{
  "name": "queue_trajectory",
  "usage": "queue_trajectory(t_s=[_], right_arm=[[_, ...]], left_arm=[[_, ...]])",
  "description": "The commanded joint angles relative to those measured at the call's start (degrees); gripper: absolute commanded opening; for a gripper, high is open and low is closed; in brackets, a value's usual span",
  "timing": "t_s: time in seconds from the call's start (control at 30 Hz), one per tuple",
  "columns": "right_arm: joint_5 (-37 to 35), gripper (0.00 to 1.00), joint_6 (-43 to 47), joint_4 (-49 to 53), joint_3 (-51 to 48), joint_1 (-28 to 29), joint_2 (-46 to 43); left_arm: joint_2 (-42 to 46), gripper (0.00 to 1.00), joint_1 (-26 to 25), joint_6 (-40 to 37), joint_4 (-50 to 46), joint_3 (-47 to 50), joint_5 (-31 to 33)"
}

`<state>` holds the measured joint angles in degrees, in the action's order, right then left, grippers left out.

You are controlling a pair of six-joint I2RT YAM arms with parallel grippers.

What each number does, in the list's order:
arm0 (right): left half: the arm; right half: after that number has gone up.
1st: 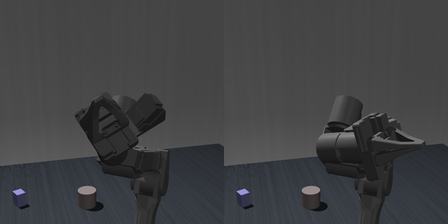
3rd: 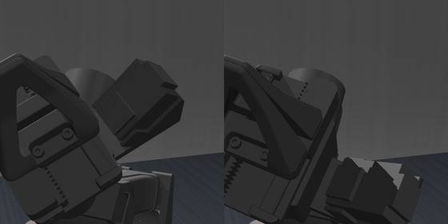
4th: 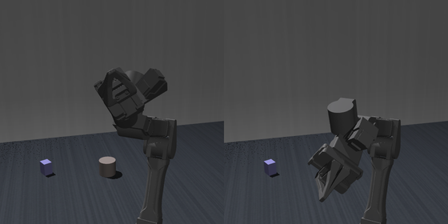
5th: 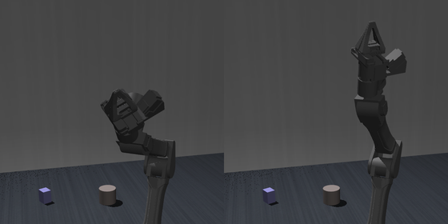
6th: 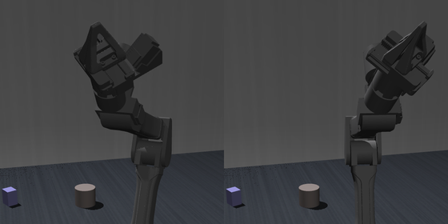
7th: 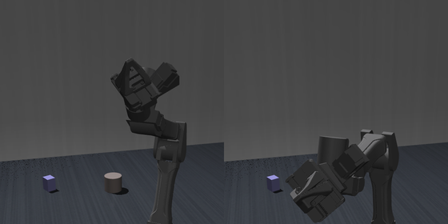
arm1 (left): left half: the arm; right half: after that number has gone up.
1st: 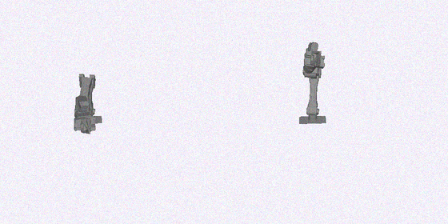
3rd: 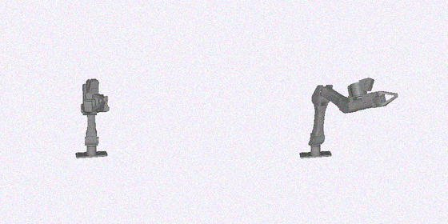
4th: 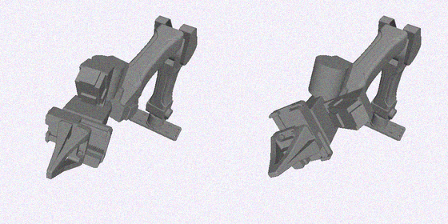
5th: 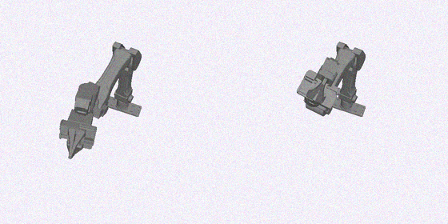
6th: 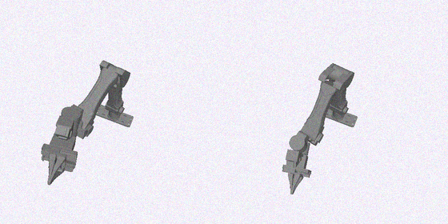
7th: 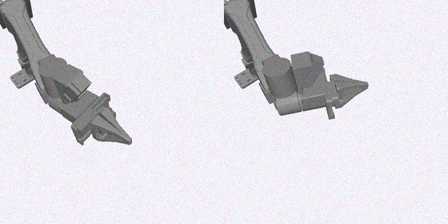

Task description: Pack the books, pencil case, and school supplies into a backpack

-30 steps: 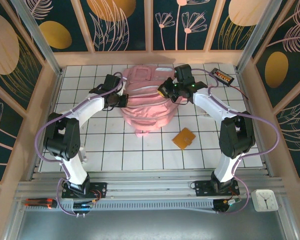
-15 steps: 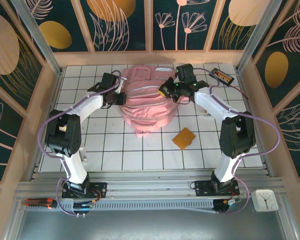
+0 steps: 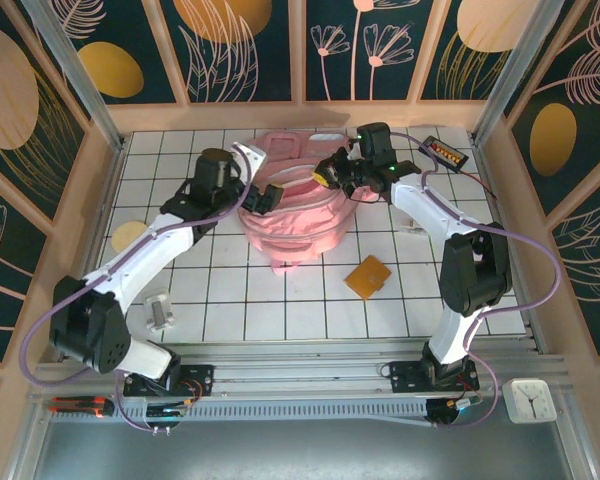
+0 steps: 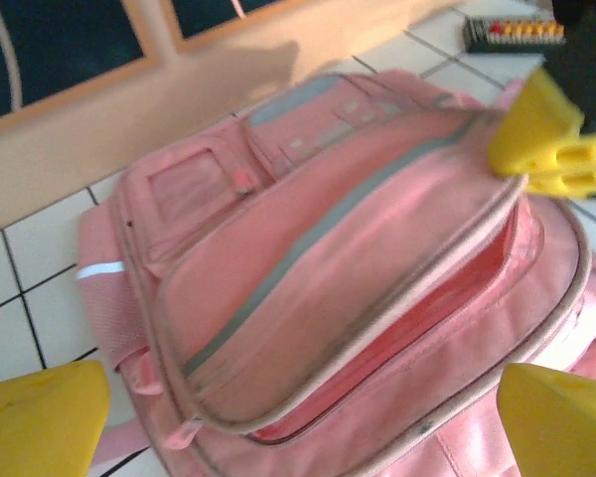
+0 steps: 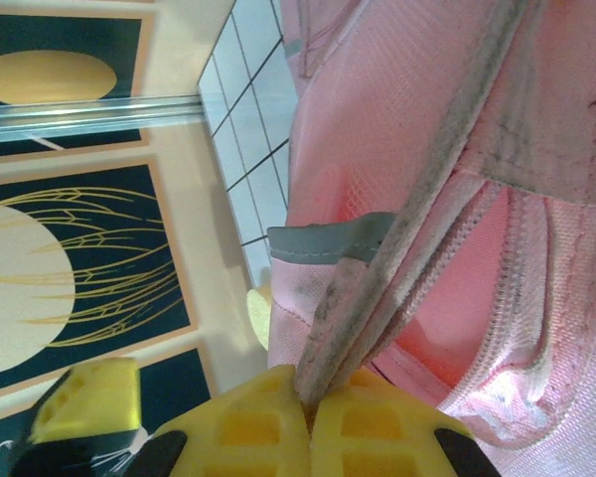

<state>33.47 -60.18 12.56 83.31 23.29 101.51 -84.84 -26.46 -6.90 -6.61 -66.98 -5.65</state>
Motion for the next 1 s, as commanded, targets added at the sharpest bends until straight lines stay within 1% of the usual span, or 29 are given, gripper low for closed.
queue_trajectory(t_s=[0.0, 0.17, 0.33, 0.4, 0.43, 0.53, 0.57, 0.6, 0.63, 0.7, 0.73, 0.8, 0.97], right_arm=[[6.8, 0.0, -0.2, -7.8, 3.7, 0.7, -3.1], [7.8, 0.0, -0.2, -7.7, 3.3, 1.0, -4.6], [9.3, 0.0, -0.2, -7.5, 3.2, 1.0, -5.2], [10.1, 0.0, -0.1, -7.4, 3.4, 0.9, -5.1], [10.4, 0.0, -0.2, -7.4, 3.4, 0.9, -5.2], [11.2, 0.0, -0.1, -7.5, 3.4, 0.7, -5.0], [11.6, 0.0, -0.3, -7.9, 3.5, 0.6, -4.9], [11.9, 0.0, -0.3, -8.0, 3.6, 0.5, -4.7], [12.2, 0.0, -0.4, -8.1, 3.7, 0.3, -4.5], [12.5, 0.0, -0.3, -8.4, 3.7, -0.1, -4.0], [12.6, 0.0, -0.2, -8.2, 3.7, -0.4, -3.8], [12.4, 0.0, 0.8, -7.5, 3.7, -1.4, -2.9], [11.9, 0.0, 5.4, -4.1, 6.6, -3.6, 1.3]], left_arm=[[-3.5, 0.98, -0.3, -5.6, 0.3, -2.1, 1.5], [-7.5, 0.97, -1.6, -9.0, -0.9, -6.2, 2.5], [-11.8, 0.93, -1.9, -9.3, -1.7, -10.5, 3.1], [-13.0, 0.9, -2.0, -9.1, -2.1, -12.2, 3.9], [-15.0, 0.88, -2.0, -9.0, -2.5, -13.1, 4.1], [-17.4, 0.81, -2.0, -8.9, -4.6, -15.1, 4.8], [-17.9, 0.76, -2.0, -8.9, -5.3, -15.5, 4.9], [-18.2, 0.67, -2.0, -8.7, -5.5, -15.7, 5.2], [-18.4, 0.56, -2.0, -8.4, -5.7, -15.7, 5.5], [-18.6, 0.25, -2.0, -7.7, -6.5, -16.0, 5.7], [-18.7, 0.16, -2.0, -7.3, -7.4, -16.6, 6.0], [-18.8, 0.01, -2.0, -6.3, -9.5, -17.8, 6.2], [-17.3, 0.0, -2.0, -3.0, -14.3, -19.4, 4.9]])
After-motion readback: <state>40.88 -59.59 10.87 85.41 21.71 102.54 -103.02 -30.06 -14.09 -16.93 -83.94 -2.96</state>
